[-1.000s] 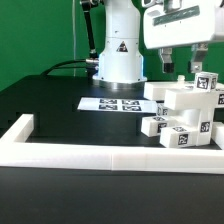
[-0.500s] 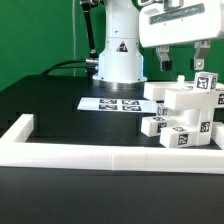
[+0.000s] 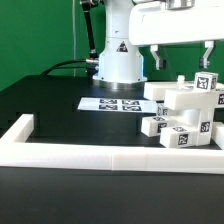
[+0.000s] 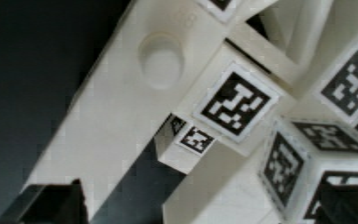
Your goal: Assemble chair
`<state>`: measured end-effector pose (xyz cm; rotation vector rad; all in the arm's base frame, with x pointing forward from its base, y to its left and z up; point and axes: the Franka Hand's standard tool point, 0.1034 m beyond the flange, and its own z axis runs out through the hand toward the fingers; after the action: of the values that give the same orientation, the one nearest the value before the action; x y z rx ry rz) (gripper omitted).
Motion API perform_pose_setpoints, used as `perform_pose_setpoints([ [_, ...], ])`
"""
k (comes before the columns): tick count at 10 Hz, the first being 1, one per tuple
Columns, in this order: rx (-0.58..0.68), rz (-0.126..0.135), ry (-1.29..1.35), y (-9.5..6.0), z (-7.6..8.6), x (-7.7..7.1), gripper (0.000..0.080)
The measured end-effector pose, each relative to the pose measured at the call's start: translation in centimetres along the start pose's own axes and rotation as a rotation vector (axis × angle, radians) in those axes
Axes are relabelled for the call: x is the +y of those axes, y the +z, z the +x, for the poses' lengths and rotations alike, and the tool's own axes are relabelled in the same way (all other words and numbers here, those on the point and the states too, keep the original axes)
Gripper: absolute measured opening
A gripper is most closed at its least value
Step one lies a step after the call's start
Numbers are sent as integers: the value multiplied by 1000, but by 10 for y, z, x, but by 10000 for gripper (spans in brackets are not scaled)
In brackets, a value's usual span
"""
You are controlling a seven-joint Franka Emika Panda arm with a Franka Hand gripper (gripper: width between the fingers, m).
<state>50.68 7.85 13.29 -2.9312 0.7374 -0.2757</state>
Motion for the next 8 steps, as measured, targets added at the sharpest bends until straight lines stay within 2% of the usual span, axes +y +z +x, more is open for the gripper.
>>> perform_pose_setpoints([
  [1, -13, 10, -8, -7, -7, -4, 649],
  [4, -12, 5, -275, -6, -7, -1, 649],
  [5, -13, 12, -326, -5, -9, 6, 649],
  [6, -14, 7, -436, -5, -17, 10, 649],
  [8, -19, 0, -490, -2, -39, 29, 649],
])
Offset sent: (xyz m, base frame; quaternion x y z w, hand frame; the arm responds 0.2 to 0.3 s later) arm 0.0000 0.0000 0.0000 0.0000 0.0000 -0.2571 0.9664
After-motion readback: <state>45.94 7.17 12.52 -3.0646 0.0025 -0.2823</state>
